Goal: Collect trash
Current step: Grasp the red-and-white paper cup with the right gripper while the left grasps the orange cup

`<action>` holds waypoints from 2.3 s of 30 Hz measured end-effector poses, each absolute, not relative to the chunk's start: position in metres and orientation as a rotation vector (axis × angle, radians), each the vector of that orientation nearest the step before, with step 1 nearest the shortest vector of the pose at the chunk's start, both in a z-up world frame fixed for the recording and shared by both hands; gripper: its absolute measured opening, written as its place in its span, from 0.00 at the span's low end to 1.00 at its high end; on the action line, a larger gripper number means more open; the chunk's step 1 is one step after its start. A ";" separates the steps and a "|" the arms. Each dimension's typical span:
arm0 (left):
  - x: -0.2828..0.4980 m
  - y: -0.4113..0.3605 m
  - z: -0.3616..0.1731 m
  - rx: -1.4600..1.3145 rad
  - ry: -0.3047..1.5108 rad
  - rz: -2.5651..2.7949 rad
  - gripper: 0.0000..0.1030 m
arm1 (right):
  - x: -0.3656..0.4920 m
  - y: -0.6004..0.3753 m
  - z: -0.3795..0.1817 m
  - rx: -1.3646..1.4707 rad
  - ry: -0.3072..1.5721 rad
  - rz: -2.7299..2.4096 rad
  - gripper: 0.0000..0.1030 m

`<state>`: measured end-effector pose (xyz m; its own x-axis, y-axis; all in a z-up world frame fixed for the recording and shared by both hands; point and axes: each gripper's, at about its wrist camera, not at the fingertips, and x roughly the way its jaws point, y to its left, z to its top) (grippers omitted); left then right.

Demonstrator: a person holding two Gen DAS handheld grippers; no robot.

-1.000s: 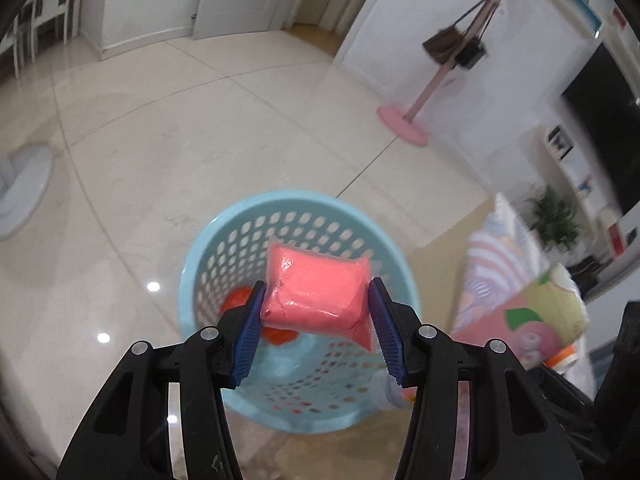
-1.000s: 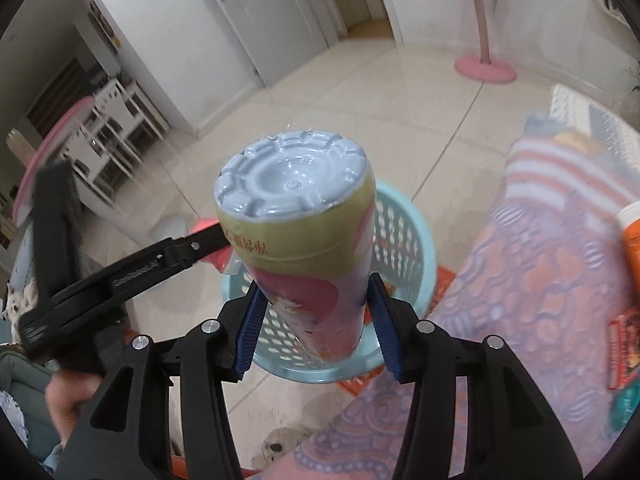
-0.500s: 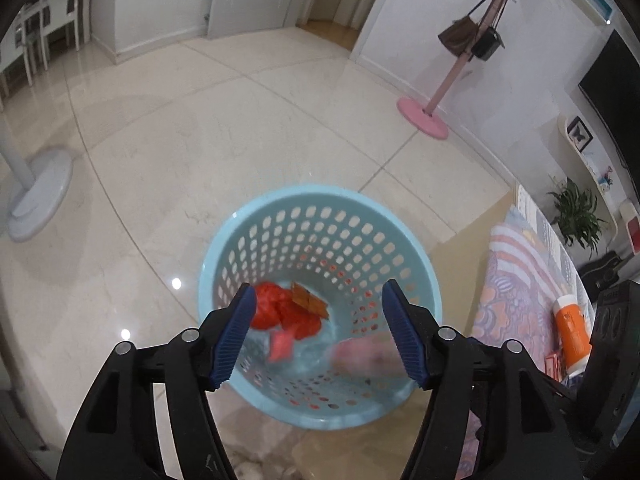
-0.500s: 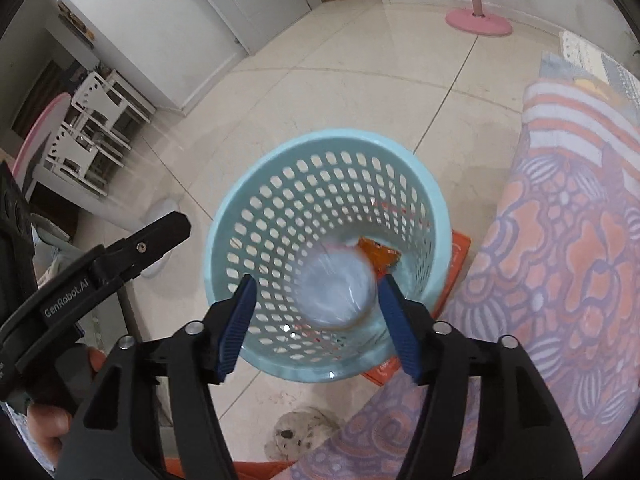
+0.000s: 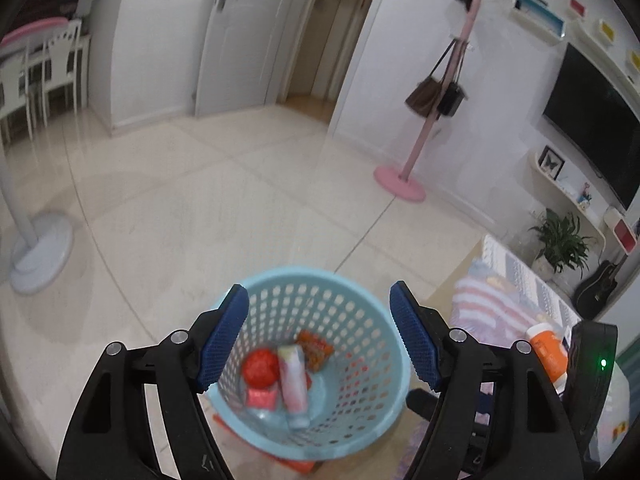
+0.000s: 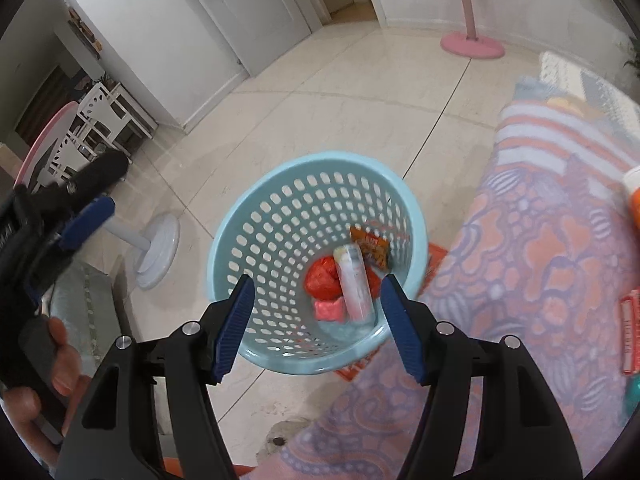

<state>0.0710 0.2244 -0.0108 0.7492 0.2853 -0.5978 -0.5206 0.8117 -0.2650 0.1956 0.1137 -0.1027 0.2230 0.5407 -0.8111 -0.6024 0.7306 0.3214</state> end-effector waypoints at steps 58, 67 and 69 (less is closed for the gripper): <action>0.264 -0.070 -0.071 -0.224 0.907 -0.053 0.78 | 0.112 -0.290 -0.081 0.007 0.781 0.146 0.84; 0.278 -0.070 -0.097 -0.244 0.981 -0.050 0.59 | 0.117 -0.275 -0.097 -0.051 0.855 0.168 0.89; 0.279 -0.069 -0.101 -0.261 0.994 -0.059 0.59 | 0.117 -0.271 -0.097 -0.073 0.855 0.171 0.89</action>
